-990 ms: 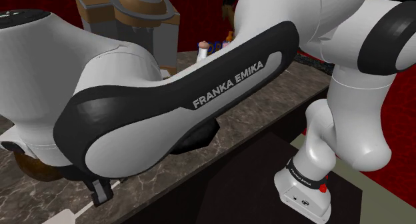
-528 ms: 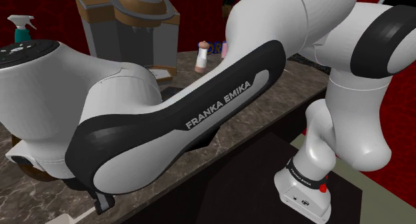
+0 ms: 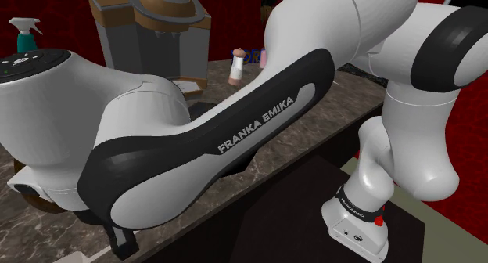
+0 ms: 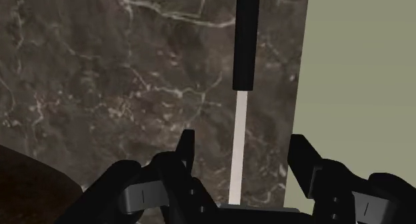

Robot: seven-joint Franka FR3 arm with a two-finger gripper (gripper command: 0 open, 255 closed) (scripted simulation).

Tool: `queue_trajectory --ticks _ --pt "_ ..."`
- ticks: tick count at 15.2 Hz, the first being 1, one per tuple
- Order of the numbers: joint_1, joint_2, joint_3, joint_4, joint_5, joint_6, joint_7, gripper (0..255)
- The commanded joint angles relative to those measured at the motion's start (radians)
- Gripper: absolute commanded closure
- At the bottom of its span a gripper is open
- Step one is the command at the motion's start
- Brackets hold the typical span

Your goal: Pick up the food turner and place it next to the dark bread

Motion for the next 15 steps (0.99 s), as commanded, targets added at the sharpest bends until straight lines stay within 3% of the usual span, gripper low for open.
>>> queue_trajectory --ticks 1,4,8,15 --pt "0.000 0.000 0.000 0.000 0.000 0.000 0.000 0" --pt "0.000 0.000 0.000 0.000 0.000 0.000 0.000 0" --pt "0.002 -0.033 0.006 0.081 0.012 -0.113 -0.008 0" --pt "0.002 -0.033 0.006 0.081 0.012 -0.113 -0.008 0"
